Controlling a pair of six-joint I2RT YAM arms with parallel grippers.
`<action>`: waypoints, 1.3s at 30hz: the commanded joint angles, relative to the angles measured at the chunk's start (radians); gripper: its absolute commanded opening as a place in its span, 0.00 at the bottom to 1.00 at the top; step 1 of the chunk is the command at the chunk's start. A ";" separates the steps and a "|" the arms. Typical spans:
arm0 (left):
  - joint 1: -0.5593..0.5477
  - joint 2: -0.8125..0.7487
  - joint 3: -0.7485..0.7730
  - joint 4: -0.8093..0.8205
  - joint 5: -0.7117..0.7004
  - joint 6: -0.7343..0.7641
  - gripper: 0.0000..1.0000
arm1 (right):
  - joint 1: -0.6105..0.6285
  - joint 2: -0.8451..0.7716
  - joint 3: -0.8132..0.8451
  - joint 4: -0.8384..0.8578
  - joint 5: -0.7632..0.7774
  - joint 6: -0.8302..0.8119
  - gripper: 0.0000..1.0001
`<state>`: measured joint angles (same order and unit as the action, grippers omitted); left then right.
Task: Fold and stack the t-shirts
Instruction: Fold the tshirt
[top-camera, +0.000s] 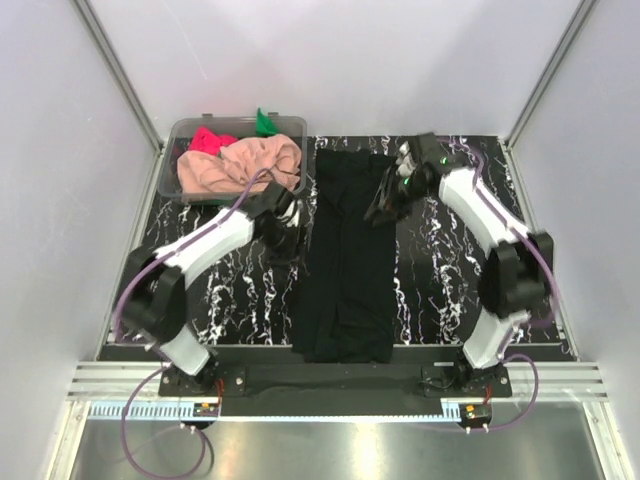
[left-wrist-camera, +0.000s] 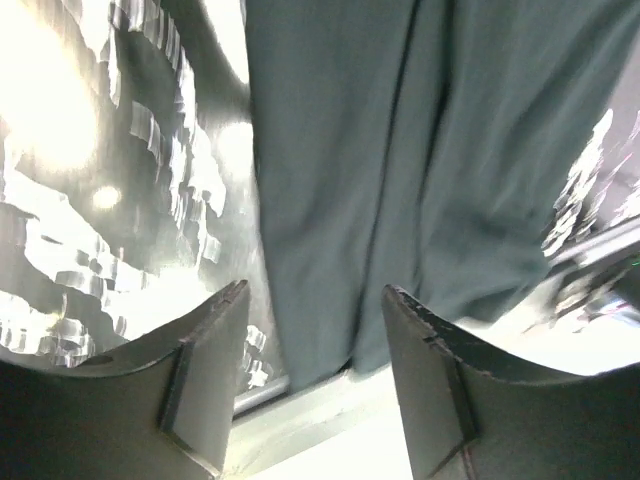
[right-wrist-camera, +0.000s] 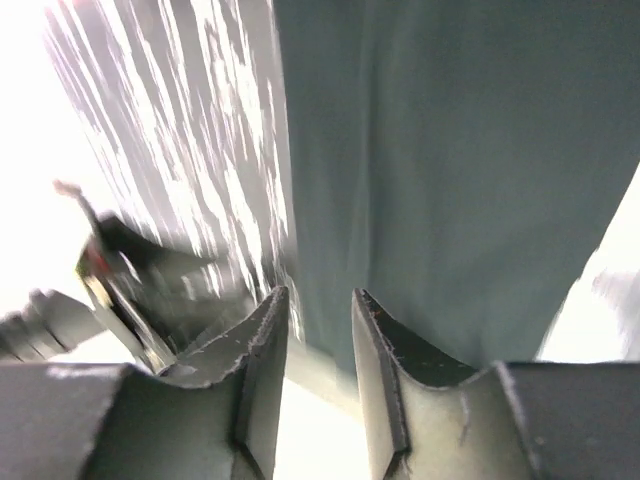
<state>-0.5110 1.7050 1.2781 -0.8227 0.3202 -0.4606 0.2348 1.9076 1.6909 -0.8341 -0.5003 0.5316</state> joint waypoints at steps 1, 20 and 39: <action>-0.052 -0.186 -0.126 -0.023 -0.086 0.008 0.61 | 0.125 -0.241 -0.279 -0.065 0.084 0.028 0.40; -0.365 -0.320 -0.345 0.016 -0.150 -0.176 0.62 | 0.761 -0.584 -0.794 0.006 0.186 0.539 0.43; -0.370 -0.470 -0.433 -0.010 -0.159 -0.199 0.62 | 0.850 -0.320 -0.712 0.125 0.281 0.492 0.52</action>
<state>-0.8780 1.2720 0.8448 -0.8284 0.1829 -0.6559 1.0801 1.5898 0.9157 -0.7425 -0.2737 1.0481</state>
